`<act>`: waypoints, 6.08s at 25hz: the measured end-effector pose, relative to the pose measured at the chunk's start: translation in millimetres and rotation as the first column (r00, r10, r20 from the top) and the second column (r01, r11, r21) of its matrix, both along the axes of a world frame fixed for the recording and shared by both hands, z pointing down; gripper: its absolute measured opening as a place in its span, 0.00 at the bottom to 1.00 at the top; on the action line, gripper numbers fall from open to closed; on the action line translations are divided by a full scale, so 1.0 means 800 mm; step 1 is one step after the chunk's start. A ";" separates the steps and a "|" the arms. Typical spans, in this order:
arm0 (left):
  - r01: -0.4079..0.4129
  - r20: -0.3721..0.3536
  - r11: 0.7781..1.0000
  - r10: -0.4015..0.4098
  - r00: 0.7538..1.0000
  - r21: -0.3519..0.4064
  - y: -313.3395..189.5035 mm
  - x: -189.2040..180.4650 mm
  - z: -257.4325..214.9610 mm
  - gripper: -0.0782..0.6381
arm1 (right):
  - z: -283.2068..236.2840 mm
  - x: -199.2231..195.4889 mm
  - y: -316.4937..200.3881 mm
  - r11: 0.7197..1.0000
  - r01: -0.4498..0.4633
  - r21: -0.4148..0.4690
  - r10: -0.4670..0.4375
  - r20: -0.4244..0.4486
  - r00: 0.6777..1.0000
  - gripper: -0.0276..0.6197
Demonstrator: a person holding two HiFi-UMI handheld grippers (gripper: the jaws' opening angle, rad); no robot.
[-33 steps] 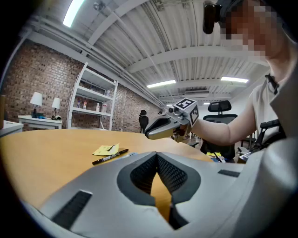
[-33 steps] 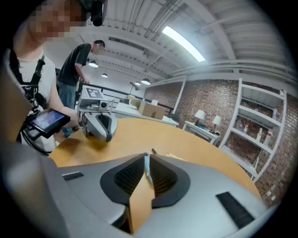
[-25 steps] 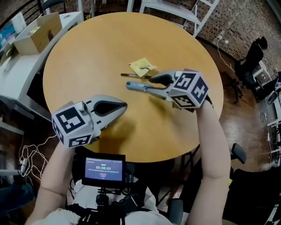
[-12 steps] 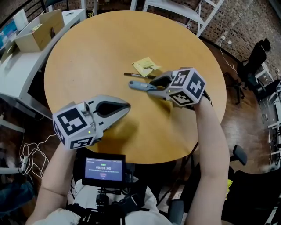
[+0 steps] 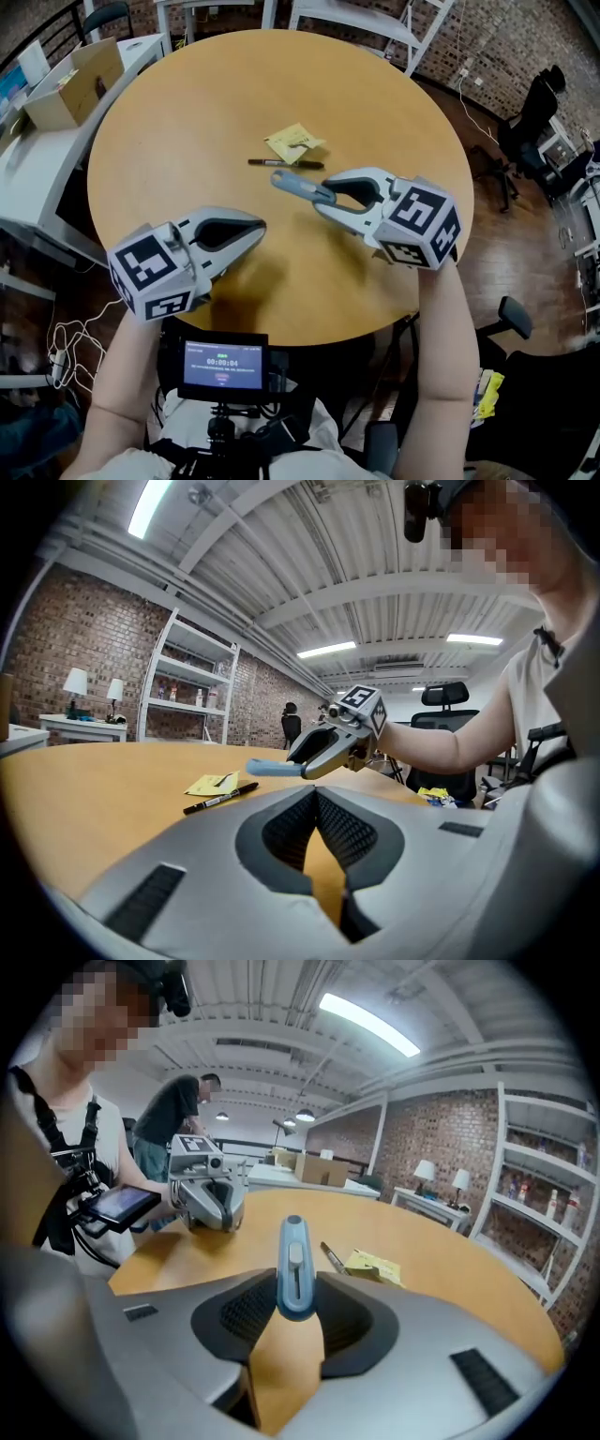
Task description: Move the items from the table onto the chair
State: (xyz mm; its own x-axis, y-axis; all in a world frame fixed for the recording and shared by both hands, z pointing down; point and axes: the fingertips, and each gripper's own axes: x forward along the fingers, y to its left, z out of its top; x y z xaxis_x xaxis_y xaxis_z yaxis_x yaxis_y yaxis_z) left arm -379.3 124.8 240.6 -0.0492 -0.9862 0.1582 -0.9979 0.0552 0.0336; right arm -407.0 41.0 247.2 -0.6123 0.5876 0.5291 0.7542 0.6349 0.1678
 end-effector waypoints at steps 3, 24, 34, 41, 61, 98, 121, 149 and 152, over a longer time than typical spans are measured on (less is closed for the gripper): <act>-0.035 0.008 0.999 0.035 0.999 0.003 -0.013 0.012 -0.002 0.12 | -0.020 0.029 -0.005 0.996 -0.044 -0.079 0.049 0.061 0.997 0.26; -0.406 -0.026 0.911 0.409 0.912 0.073 -0.218 0.199 -0.027 0.12 | -0.052 0.281 -0.162 0.814 -0.398 -0.422 0.511 0.196 0.837 0.26; -0.637 -0.005 0.770 0.638 0.770 0.039 -0.333 0.371 -0.019 0.12 | -0.023 0.452 -0.259 0.623 -0.589 -0.515 0.745 0.160 0.647 0.26; -0.772 -0.086 0.636 0.769 0.633 0.013 -0.386 0.478 0.037 0.12 | 0.034 0.571 -0.309 0.406 -0.753 -0.518 0.901 0.090 0.424 0.26; -0.852 -0.255 0.523 0.827 0.500 0.025 -0.442 0.607 0.169 0.12 | 0.375 0.792 -0.419 -0.280 -0.959 0.048 0.916 -0.283 -0.282 0.26; -0.620 -0.204 0.779 0.625 0.753 0.095 -0.390 0.428 -0.006 0.12 | -0.011 0.499 -0.320 0.448 -0.726 -0.522 0.894 0.254 0.369 0.04; -0.160 -0.088 0.981 0.171 0.981 0.112 -0.142 0.132 -0.061 0.12 | -0.082 0.196 -0.093 0.739 -0.370 -0.563 0.587 0.267 0.764 0.05; 0.101 -0.047 0.993 -0.098 0.994 0.063 0.004 -0.018 -0.013 0.12 | -0.049 0.029 0.083 0.857 -0.199 -0.475 0.335 0.222 0.916 0.05; 0.096 -0.014 0.995 -0.096 0.995 0.016 -0.002 -0.014 -0.002 0.12 | -0.047 0.028 0.081 0.856 -0.205 -0.475 0.340 0.217 0.915 0.05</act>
State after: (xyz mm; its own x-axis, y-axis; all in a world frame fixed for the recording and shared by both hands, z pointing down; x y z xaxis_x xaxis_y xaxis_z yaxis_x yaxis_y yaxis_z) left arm -390.6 123.1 239.1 -0.1419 -0.9795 0.1432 -0.9874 0.1502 0.0489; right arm -384.5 106.0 209.5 -0.8644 0.5013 0.0386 0.5018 0.8650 0.0053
